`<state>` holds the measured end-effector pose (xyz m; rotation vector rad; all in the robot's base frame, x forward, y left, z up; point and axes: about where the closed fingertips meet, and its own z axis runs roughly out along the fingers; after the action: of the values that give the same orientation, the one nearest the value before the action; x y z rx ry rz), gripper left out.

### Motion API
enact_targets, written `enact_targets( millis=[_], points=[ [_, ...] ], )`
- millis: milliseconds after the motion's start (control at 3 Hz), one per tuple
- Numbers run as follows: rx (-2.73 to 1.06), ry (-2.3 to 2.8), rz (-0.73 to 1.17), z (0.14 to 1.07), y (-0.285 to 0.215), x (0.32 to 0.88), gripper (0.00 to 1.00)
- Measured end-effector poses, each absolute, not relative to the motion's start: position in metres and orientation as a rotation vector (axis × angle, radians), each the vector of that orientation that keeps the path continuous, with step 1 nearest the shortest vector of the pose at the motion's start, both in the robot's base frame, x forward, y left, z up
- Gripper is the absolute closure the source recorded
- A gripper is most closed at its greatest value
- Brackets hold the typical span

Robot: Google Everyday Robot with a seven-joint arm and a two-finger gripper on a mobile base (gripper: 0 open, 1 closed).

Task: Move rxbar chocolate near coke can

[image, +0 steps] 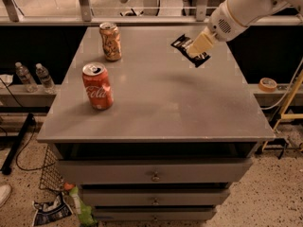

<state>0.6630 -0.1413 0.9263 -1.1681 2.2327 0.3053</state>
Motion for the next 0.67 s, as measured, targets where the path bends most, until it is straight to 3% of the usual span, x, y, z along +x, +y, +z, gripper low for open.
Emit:
enact_targets(
  millis=[333, 667],
  points=[
    [-1.168, 2.233, 0.305, 0.926, -0.141, 0.663, 1.0],
    [-1.326, 2.2, 0.323, 0.921, -0.109, 0.638, 1.0]
  ],
)
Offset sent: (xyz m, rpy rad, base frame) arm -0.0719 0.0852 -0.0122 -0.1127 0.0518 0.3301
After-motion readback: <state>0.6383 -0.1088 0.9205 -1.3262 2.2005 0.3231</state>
